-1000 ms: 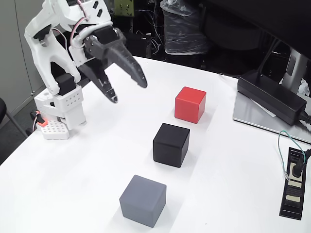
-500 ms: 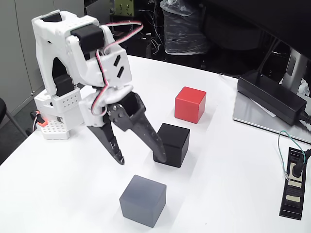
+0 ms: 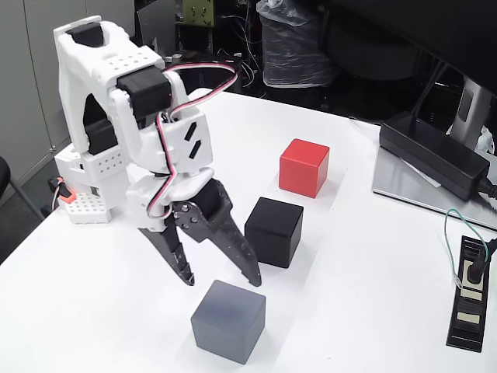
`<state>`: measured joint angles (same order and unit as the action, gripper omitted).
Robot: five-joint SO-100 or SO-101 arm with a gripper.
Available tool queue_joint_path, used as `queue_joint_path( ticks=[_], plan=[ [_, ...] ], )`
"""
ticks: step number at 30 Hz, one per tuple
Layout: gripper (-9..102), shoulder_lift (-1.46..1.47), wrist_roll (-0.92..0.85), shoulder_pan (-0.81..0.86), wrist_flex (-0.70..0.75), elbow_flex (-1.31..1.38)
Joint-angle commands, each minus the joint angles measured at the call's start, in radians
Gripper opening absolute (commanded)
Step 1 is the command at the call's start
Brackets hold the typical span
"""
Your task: Stack the three blocks in an ordered color.
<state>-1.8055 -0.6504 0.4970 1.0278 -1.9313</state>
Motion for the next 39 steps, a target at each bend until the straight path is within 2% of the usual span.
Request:
queue_joint_path(
  ticks=[1,6,15,36,39],
  plan=[
    [32,-0.005,-0.005,0.028,-0.012,0.037],
    [32,0.063,-0.005,0.041,-0.015,0.038],
    [32,0.115,-0.005,0.049,-0.126,0.058],
    [31,0.376,-0.011,0.040,-0.120,0.193],
    [28,0.379,-0.011,0.038,-0.118,0.192]
  ],
)
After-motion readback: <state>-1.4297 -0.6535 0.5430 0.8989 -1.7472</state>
